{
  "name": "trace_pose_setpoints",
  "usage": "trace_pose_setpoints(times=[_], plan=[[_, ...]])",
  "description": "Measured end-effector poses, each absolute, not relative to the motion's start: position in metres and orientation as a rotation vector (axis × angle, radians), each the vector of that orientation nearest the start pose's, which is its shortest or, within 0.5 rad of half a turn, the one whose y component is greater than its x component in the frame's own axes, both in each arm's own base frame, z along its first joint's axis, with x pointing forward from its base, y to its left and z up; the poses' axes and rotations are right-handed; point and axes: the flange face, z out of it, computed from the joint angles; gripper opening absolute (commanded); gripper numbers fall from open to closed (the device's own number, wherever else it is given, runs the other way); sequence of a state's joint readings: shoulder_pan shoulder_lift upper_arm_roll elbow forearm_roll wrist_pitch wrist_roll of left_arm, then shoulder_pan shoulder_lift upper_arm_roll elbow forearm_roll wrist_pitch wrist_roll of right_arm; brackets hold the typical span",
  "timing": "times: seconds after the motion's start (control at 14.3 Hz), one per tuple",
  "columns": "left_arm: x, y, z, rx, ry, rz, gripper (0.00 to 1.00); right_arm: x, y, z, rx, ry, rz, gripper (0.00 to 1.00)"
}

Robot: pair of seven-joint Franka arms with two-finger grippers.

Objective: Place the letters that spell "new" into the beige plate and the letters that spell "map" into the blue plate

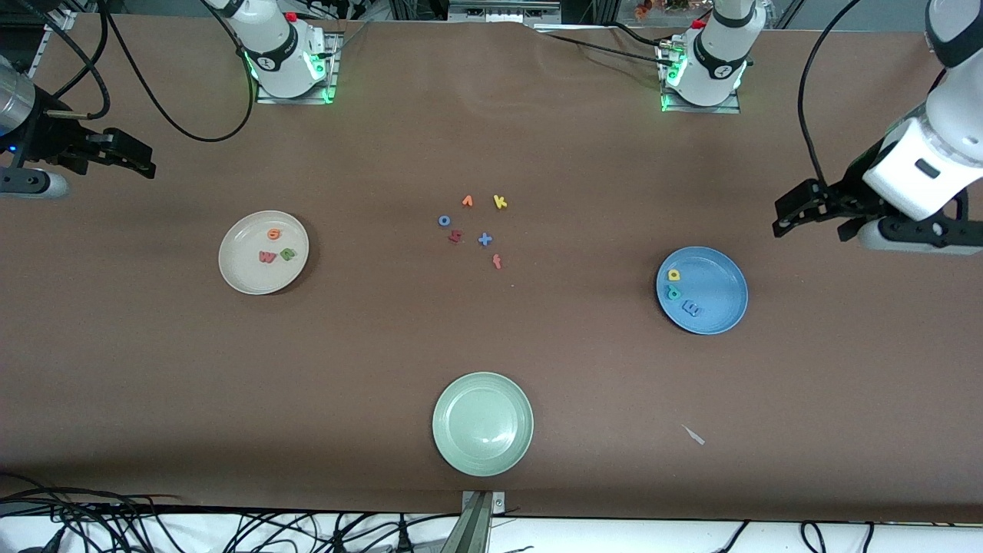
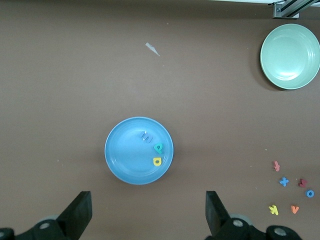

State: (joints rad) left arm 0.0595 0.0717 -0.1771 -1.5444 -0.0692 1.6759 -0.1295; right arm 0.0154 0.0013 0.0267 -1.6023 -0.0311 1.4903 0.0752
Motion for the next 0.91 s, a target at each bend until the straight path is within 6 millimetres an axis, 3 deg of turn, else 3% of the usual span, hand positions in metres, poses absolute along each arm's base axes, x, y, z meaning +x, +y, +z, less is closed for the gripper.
trace_pose_setpoints(times=[0.28, 0.91], plan=[[0.565, -0.073, 0.599, -3.213, -0.034, -0.039, 1.0, 0.545, 0.019, 0.602, -3.174, 0.054, 0.181, 1.0], [0.568, -0.075, 0.592, -3.159, -0.003, 0.031, 1.0, 0.545, 0.019, 0.601, -3.174, 0.053, 0.184, 1.0]])
